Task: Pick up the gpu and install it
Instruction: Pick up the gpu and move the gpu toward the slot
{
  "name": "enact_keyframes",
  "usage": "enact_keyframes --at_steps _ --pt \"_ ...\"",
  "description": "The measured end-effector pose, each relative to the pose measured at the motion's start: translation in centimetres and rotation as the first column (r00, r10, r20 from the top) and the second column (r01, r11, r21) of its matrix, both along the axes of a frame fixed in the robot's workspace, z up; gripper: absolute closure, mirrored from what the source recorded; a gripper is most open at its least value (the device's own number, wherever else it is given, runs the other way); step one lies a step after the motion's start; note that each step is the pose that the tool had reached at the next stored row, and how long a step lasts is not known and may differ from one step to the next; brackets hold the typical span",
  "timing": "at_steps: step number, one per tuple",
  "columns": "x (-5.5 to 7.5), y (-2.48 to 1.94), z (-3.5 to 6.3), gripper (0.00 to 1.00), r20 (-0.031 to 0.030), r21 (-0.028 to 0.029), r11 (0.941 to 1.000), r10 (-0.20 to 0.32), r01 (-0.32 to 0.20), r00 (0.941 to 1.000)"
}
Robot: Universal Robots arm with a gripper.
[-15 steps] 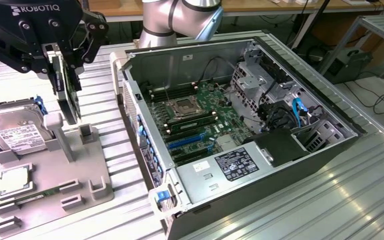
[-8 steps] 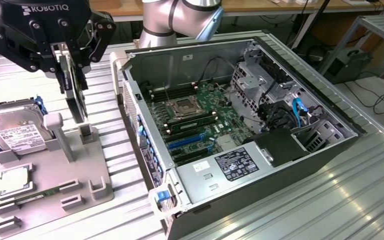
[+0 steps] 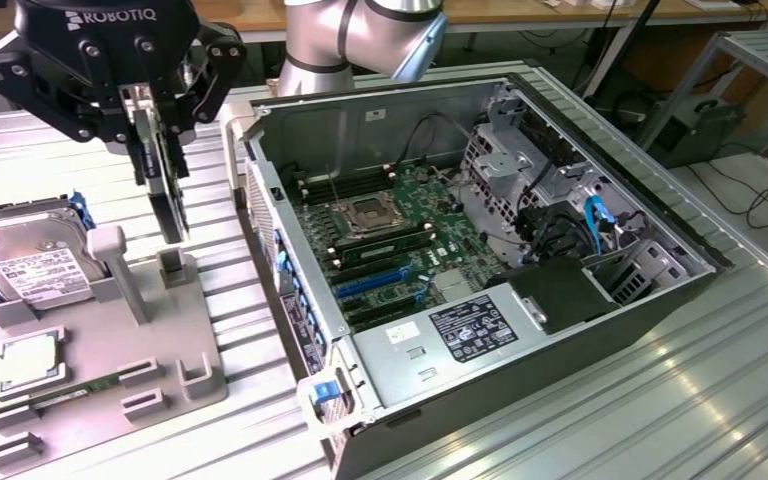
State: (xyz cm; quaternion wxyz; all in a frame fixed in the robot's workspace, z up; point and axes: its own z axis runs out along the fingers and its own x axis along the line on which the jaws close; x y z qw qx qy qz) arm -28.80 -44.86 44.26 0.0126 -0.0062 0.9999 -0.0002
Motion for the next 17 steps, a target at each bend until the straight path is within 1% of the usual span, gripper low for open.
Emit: enact_keyframes --at_steps 17 --pt "1.3 0.0 -0.04 0.72 0.0001 0.0 1.0 0.0 0.0 1.0"
